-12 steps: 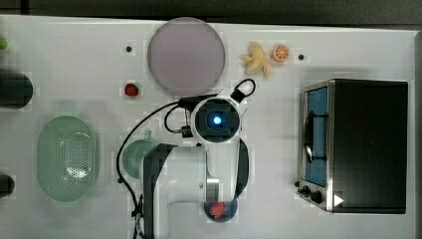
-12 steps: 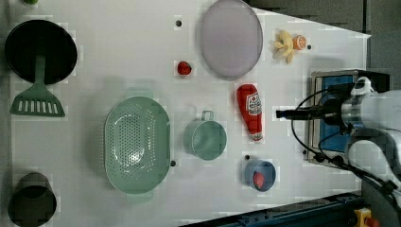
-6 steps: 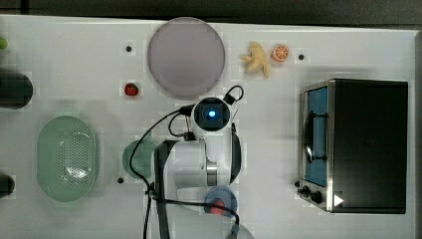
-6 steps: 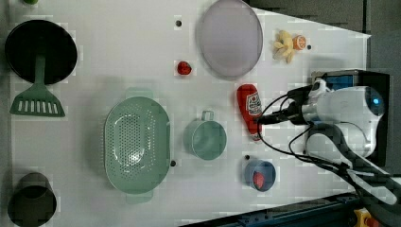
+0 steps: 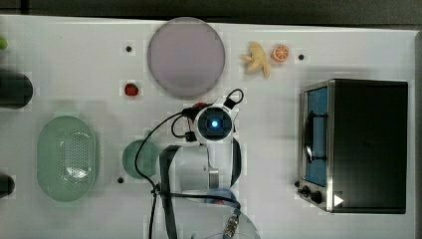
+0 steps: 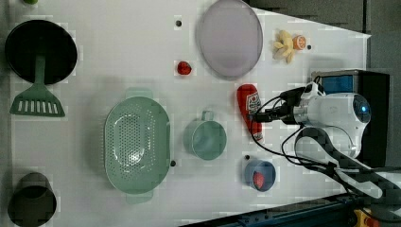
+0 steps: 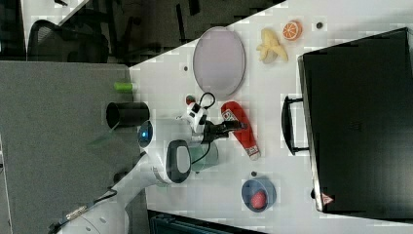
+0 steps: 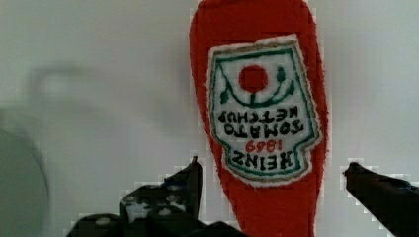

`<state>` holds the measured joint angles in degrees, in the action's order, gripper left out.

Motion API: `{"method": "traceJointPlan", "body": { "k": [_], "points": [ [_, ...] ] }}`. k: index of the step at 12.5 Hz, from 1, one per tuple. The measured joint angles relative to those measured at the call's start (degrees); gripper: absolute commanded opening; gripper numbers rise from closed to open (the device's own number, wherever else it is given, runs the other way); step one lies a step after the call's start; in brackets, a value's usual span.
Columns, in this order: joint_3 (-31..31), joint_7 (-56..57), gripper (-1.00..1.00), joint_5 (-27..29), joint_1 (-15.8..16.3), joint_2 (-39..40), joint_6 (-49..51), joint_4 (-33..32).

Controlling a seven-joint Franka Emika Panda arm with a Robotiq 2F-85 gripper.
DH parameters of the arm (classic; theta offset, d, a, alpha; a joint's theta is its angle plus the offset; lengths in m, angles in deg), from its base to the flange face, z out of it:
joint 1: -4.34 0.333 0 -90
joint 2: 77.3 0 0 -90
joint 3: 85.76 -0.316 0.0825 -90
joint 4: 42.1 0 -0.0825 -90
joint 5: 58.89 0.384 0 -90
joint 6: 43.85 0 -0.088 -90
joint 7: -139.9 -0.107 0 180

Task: Pick Ketchup from the table and place it in strainer.

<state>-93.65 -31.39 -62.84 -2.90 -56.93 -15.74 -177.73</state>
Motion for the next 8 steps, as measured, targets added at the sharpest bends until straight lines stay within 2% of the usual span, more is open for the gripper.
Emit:
{"method": "traceJointPlan", "body": {
  "k": [1,4,8],
  "points": [
    [-0.03,0.00,0.92,-0.06,0.09,0.83,-0.62,0.22],
    [0.01,0.00,0.21,0.08,0.29,2.24,-2.74,0.11],
    [0.11,0.03,0.18,0.10,0.39,1.33,-2.63,-0.22]
  ]
}}
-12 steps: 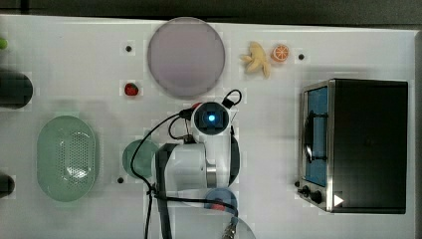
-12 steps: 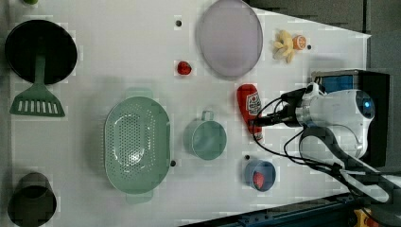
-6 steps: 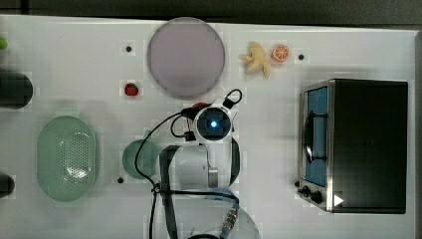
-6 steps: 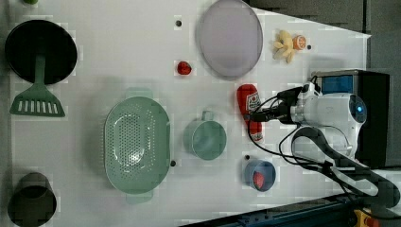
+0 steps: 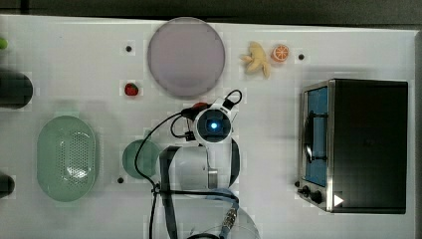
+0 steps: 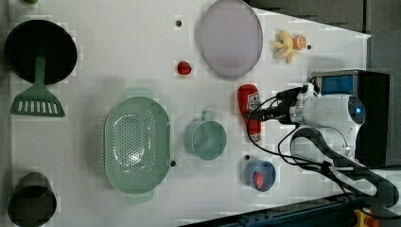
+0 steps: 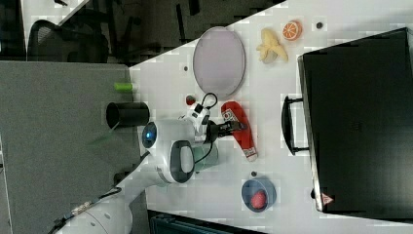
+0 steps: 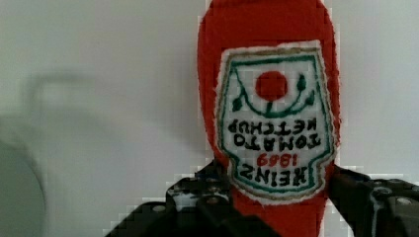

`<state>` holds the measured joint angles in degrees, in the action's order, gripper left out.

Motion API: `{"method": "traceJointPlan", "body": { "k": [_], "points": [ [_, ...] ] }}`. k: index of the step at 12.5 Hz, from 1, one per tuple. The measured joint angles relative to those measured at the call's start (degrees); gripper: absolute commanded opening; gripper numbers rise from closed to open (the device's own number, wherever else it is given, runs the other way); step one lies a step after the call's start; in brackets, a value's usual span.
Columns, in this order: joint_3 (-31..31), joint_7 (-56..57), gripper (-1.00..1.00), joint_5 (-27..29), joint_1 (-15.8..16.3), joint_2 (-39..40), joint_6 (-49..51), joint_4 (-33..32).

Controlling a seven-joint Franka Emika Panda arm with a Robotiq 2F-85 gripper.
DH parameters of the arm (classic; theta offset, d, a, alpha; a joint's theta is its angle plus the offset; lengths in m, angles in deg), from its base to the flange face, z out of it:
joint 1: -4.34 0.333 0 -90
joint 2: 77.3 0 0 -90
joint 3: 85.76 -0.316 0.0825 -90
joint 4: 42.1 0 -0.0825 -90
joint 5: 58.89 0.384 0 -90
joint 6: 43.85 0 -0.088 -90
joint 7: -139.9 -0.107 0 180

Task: Pick Ketchup from the table and place it in strainer.

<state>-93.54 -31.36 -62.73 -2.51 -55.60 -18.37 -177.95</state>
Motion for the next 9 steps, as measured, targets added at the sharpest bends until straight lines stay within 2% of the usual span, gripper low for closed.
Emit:
{"method": "traceJointPlan", "body": {
  "k": [3,7,9],
  "points": [
    [0.09,0.03,0.18,0.15,-0.02,-4.17,5.32,-0.45],
    [0.25,0.03,0.18,0.28,-0.62,-17.58,18.30,0.78],
    [0.18,0.06,0.18,0.16,-0.64,-23.12,27.47,5.15]
  ]
}}
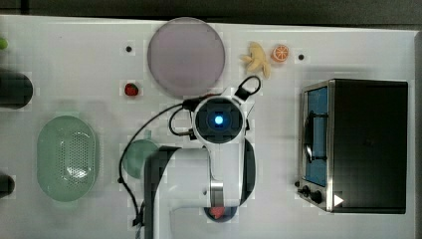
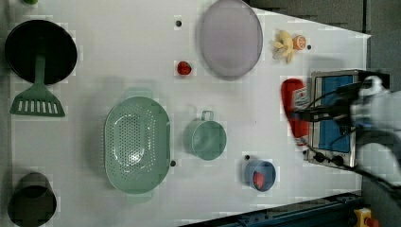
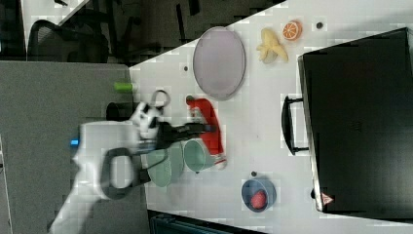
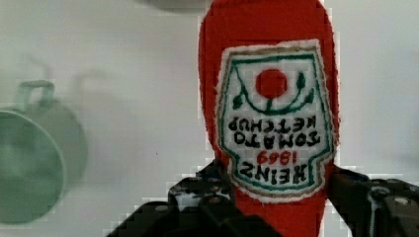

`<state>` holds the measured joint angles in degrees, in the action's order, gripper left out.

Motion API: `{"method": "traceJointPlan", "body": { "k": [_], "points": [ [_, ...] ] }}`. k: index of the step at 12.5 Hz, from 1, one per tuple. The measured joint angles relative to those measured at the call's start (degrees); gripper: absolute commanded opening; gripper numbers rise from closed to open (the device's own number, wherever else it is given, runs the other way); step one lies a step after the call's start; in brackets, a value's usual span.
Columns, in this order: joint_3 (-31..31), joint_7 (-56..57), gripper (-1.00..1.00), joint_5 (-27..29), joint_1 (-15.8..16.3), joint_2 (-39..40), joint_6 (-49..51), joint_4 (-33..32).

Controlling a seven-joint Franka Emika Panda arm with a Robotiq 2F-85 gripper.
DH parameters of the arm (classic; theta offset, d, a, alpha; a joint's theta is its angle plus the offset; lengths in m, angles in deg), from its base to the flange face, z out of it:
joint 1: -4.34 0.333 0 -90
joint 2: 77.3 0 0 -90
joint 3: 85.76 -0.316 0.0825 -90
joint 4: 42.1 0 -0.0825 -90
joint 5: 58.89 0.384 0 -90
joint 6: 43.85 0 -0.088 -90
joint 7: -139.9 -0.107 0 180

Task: Pick Ketchup from the table and place it in strainer.

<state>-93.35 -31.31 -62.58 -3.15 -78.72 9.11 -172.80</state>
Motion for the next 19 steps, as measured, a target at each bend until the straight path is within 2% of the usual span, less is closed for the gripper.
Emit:
{"method": "traceJointPlan", "body": {
  "k": [3,6,8,12,14,19],
  "points": [
    [-0.76,-0.20,0.18,0.16,0.05,-5.13,8.34,6.15],
    [-2.77,-2.49,0.18,1.65,0.00,-7.73,13.30,7.72],
    [-6.27,-7.11,0.18,4.38,0.13,-6.91,13.75,7.83],
    [-16.81,-20.65,0.18,5.74,2.26,-3.40,14.83,8.62],
    [-21.72,-27.77,0.18,5.78,3.69,-0.78,13.29,9.51],
    [-30.03,-37.01,0.18,5.63,6.73,8.18,-1.96,10.18]
  ]
}}
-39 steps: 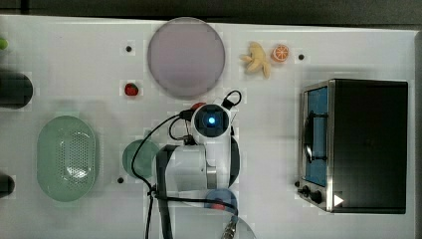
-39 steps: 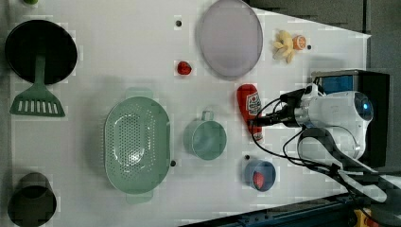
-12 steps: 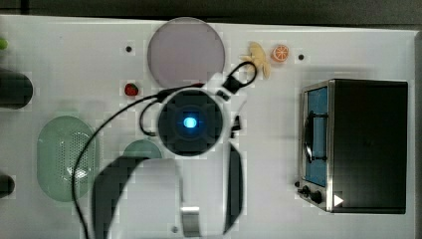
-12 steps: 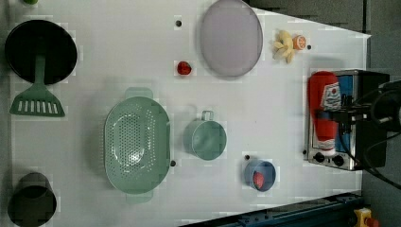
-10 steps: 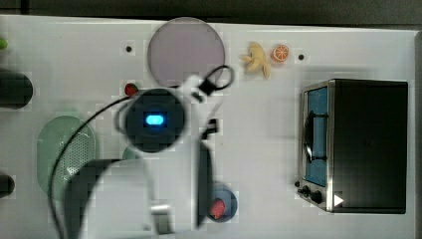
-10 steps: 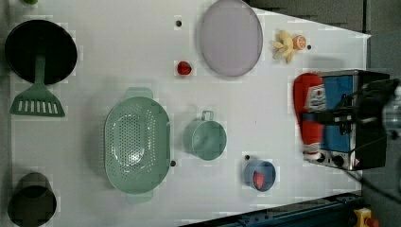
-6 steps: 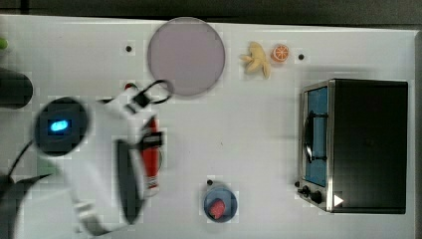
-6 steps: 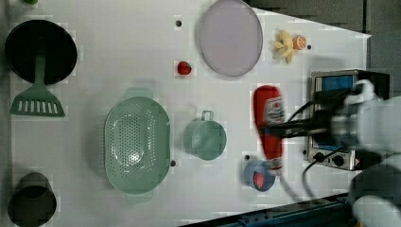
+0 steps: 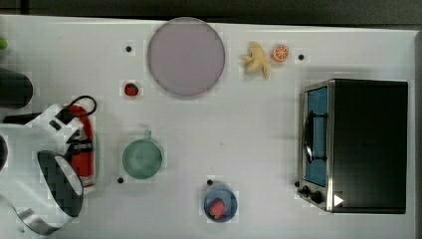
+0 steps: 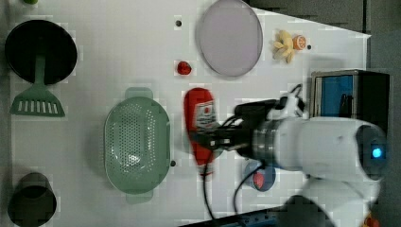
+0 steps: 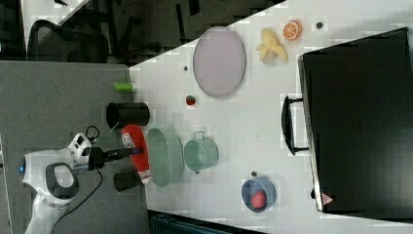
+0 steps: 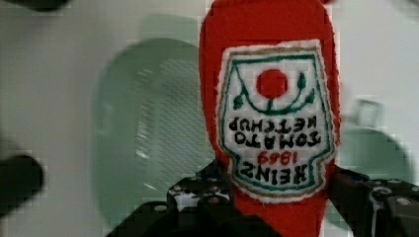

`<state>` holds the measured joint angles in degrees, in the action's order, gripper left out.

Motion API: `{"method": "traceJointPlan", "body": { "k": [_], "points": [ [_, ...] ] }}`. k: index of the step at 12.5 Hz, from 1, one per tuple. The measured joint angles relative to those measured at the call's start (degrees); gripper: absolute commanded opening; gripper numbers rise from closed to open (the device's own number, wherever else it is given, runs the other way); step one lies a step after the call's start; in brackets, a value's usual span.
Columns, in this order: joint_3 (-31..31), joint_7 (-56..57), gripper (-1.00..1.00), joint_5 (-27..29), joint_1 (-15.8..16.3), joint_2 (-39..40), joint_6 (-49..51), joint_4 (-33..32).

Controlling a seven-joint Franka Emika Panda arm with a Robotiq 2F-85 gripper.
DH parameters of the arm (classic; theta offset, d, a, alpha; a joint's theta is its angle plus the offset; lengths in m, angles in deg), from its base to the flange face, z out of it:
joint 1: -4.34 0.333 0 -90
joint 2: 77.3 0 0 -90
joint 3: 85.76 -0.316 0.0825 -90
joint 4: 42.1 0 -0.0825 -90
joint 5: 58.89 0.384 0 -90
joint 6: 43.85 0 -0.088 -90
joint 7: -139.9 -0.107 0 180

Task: Pick Ketchup from the table and place it in strainer.

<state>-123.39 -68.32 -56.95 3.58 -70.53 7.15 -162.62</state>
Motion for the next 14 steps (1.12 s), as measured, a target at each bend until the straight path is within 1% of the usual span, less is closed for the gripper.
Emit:
{"method": "traceJointPlan", "body": {
  "k": [3,8,9,10,12,13,14],
  "points": [
    [-2.27,-5.60,0.18,-0.14,1.28,6.56,-4.62,0.22],
    [-1.68,-12.31,0.18,-0.65,3.56,15.77,-13.74,-0.11],
    [-1.65,-13.05,0.24,-1.04,3.85,17.27,-15.78,0.00],
    [-1.68,-13.29,0.43,-1.21,3.98,18.82,-17.07,0.00],
    [-1.43,-13.96,0.87,-1.57,4.13,21.46,-17.29,-0.11],
    [-1.18,-14.00,1.00,-2.13,4.05,22.19,-17.51,-0.34],
    [-1.06,-14.06,1.00,-2.29,3.87,22.44,-17.82,-0.67]
  ]
}}
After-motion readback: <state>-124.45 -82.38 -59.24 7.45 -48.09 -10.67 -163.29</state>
